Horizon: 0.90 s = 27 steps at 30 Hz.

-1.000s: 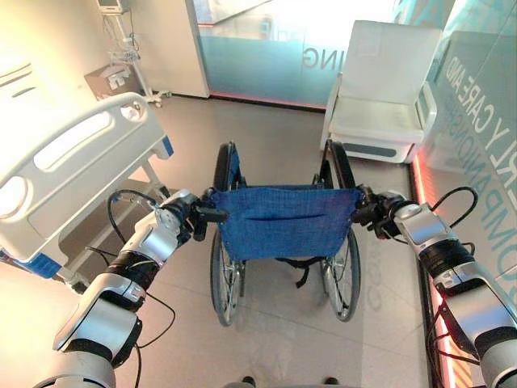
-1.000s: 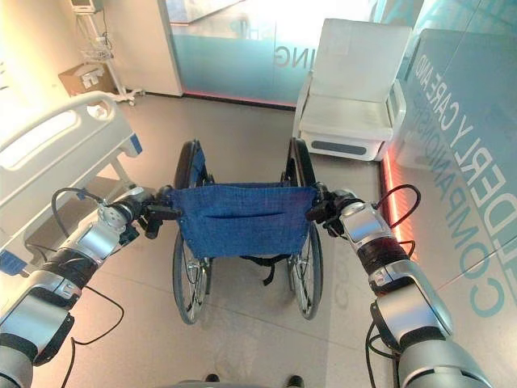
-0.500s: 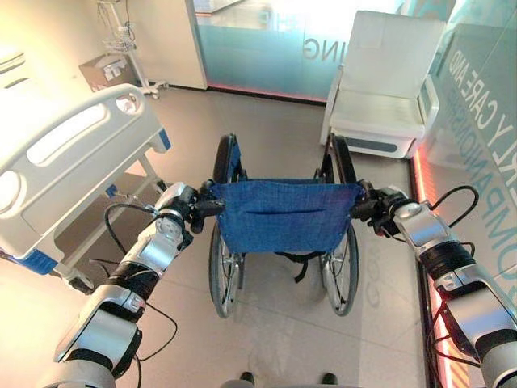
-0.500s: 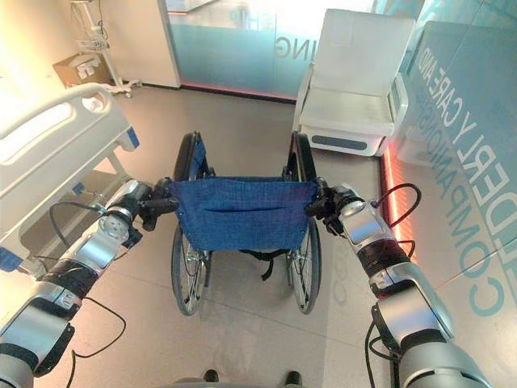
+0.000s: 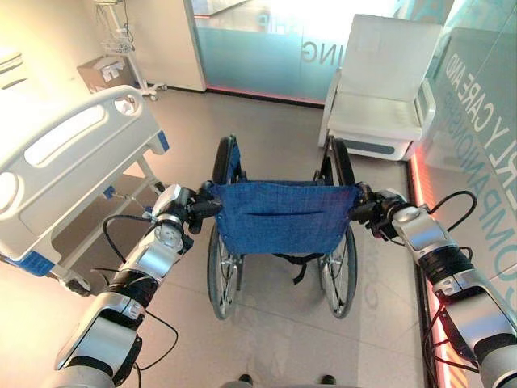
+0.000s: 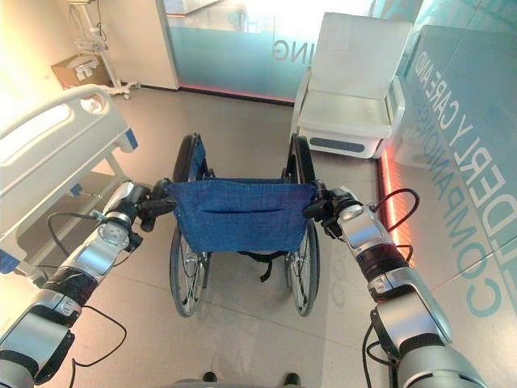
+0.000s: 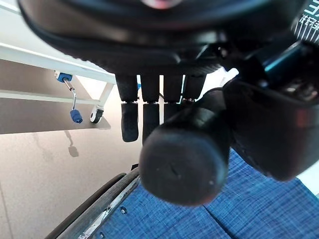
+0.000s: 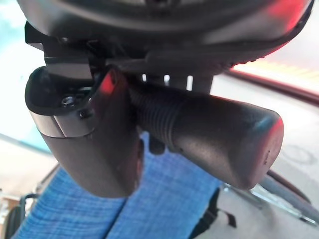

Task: Push the wheelchair next to the bed

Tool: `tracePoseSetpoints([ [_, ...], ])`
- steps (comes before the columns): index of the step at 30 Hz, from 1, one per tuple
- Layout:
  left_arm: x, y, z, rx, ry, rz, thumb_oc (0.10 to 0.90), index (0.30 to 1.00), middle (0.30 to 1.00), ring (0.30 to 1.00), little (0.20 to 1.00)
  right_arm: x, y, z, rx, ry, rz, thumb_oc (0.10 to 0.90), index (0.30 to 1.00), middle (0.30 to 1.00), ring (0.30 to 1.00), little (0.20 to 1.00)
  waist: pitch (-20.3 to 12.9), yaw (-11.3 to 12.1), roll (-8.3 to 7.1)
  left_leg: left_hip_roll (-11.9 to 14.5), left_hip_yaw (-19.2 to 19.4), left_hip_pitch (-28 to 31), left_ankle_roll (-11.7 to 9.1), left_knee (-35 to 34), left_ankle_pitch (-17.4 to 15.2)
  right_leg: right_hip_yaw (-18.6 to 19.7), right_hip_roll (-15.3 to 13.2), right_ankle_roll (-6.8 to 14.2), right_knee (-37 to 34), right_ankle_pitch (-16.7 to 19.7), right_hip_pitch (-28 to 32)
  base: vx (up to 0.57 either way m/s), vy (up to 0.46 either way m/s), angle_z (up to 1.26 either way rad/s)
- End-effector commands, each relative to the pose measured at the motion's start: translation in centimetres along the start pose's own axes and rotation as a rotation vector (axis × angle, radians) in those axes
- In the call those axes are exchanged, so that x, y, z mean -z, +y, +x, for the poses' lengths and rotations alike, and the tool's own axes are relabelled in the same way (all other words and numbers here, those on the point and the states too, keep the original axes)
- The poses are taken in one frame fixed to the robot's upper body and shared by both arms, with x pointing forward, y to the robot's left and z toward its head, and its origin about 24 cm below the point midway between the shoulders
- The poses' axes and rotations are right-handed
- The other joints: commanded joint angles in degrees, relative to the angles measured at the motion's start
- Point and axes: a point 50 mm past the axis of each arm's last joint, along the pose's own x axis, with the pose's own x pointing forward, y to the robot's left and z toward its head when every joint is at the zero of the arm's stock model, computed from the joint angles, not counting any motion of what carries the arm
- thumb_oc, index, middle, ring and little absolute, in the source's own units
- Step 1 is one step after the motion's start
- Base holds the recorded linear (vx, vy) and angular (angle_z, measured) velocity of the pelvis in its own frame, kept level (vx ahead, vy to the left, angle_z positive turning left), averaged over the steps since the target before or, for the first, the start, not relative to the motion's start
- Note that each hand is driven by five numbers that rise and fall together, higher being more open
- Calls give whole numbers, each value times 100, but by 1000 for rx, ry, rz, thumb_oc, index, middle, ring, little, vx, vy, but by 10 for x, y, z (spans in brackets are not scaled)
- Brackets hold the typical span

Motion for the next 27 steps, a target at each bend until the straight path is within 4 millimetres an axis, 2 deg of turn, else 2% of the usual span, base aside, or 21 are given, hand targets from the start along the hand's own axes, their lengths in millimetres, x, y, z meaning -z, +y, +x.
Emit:
tracePoseSetpoints([
  [1, 0, -23, -1, 114, -67, -5, 400, 300, 300, 300, 300, 23, 29, 2, -95, -17, -171, 400, 300, 300, 300, 300, 401, -283, 22, -98, -129, -543, 178, 1015, -579, -170, 311, -549, 1338, -1138, -239, 50, -122, 5],
  [3, -3, -20, 1, 109, -69, -21, 400, 300, 300, 300, 300, 17, 25, 2, -95, -11, -172, 400, 300, 300, 300, 300, 418, -296, -70, -6, -123, -682, 152, 1529, -725, -135, 285, -671, 1423, -1196, -268, 46, -113, 5],
  [4, -5, -18, 1, 105, -72, -25, 400, 300, 300, 300, 300, 15, 23, 2, -92, -11, -175, 400, 300, 300, 300, 300, 473, -279, -129, 58, -124, -861, 131, 2007, -758, -125, 258, -734, 1492, -1213, -267, 30, -106, 0],
  [5, -5, -14, 1, 90, -78, -22, 400, 300, 300, 300, 300, 12, 21, 2, -95, -18, -178, 400, 300, 300, 300, 300, 549, -235, -196, 95, -203, -1201, 106, 2669, -606, -134, 240, -810, 1556, -1192, -278, 33, -102, 0],
  [6, -5, -13, 1, 84, -79, -22, 400, 300, 300, 300, 300, 12, 21, 2, -96, -21, -180, 400, 300, 300, 300, 300, 560, -221, -221, 84, -238, -1314, 105, 2819, -508, -139, 230, -829, 1560, -1169, -292, 88, -116, -6],
  [7, 0, -5, 0, 67, -83, -33, 400, 300, 300, 300, 300, 12, 19, 1, -80, -31, -201, 400, 300, 300, 300, 300, 722, -126, -240, 1, -358, -1912, 109, 3537, -111, -24, 310, -921, 1636, -1170, -213, 129, -61, -2],
  [9, 4, -3, -1, 58, -84, -46, 400, 300, 300, 300, 300, 15, 19, 2, -63, -41, -230, 400, 300, 300, 300, 300, 813, -71, -139, 52, -359, -2126, 30, 3218, 288, 106, 469, -915, 1625, -1233, -47, 260, 46, -2],
  [11, 6, -1, -2, 47, -88, -50, 400, 300, 300, 300, 300, 15, 23, 2, -62, -46, -253, 400, 300, 300, 300, 300, 896, -14, 50, 162, -200, -2085, -104, 2149, 757, 254, 658, -846, 1541, -1336, 233, 367, 197, -13],
  [12, 5, -1, -1, 44, -91, -56, 400, 300, 300, 300, 300, 15, 23, 2, -61, -45, -256, 400, 300, 300, 300, 300, 890, 18, 122, 188, -182, -2165, -169, 1844, 934, 288, 716, -830, 1508, -1366, 319, 443, 250, -21],
  [13, 4, 3, -1, 38, -97, -70, 400, 300, 300, 300, 300, 14, 23, 1, -63, -44, -258, 400, 300, 300, 300, 300, 894, 126, 219, 123, -253, -2322, -295, 1262, 1270, 412, 778, -785, 1426, -1442, 559, 455, 259, -26],
  [14, 3, 7, -1, 28, -99, -77, 400, 300, 300, 300, 300, 12, 21, 0, -67, -50, -260, 400, 300, 300, 300, 300, 887, 207, 244, 60, -351, -2411, -331, 1007, 1364, 531, 772, -749, 1359, -1487, 687, 427, 268, -39],
  [15, 3, 11, -1, 19, -101, -83, 400, 300, 300, 300, 300, 10, 19, 0, -69, -57, -260, 400, 300, 300, 300, 300, 867, 252, 256, 1, -428, -2435, -306, 951, 1259, 587, 732, -725, 1348, -1527, 720, 294, 256, -67],
  [16, 3, 18, -1, 6, -103, -95, 400, 300, 300, 300, 300, 8, 17, -1, -75, -67, -251, 400, 300, 300, 300, 300, 818, 283, 241, -99, -453, -2369, -194, 983, 955, 627, 628, -661, 1393, -1608, 694, 213, 231, -63],
  [17, 3, 20, -1, 4, -105, -98, 400, 300, 300, 300, 300, 7, 16, 0, -73, -67, -247, 400, 300, 300, 300, 300, 800, 289, 233, -128, -452, -2343, -153, 1001, 845, 635, 594, -639, 1412, -1631, 679, 239, 255, -35],
  [18, 4, 21, -1, 8, -104, -98, 400, 300, 300, 300, 300, 14, 18, 0, -72, -57, -234, 400, 300, 300, 300, 300, 745, 286, 182, -134, -392, -2332, -36, 1341, 411, 497, 384, -548, 1556, -1704, 655, 266, 229, -23],
  [19, 6, 22, -2, 7, -100, -95, 400, 300, 300, 300, 300, 20, 22, 0, -89, -51, -220, 400, 300, 300, 300, 300, 708, 304, 139, -153, -422, -2317, -12, 1567, 216, 446, 223, -423, 1608, -1693, 713, 320, 249, -37],
  [21, 10, 22, -4, 5, -93, -93, 400, 300, 300, 300, 300, 29, 28, 0, -97, -48, -207, 400, 300, 300, 300, 300, 643, 332, 75, -183, -373, -2183, 104, 1647, 46, 346, 51, -293, 1730, -1655, 740, 295, 231, -38],
  [23, 14, 19, -7, 11, -88, -84, 400, 300, 300, 300, 300, 38, 34, -1, -115, -53, -177, 400, 300, 300, 300, 300, 546, 359, 8, -291, -366, -2063, 188, 1625, -6, 276, -105, -139, 1910, -1461, 748, 260, 249, 13],
  [25, 14, 15, -8, 17, -90, -72, 400, 300, 300, 300, 300, 44, 34, -1, -108, -54, -165, 400, 300, 300, 300, 300, 425, 396, -64, -432, -366, -2012, 294, 1617, -79, 270, -283, -41, 2126, -1108, 736, 247, 270, -19],
  [27, 13, 12, -8, 23, -93, -69, 400, 300, 300, 300, 300, 46, 33, 0, -100, -50, -164, 400, 300, 300, 300, 300, 356, 434, -82, -538, -390, -1964, 382, 1606, -155, 266, -418, -29, 2405, -865, 667, 218, 257, -36],
])
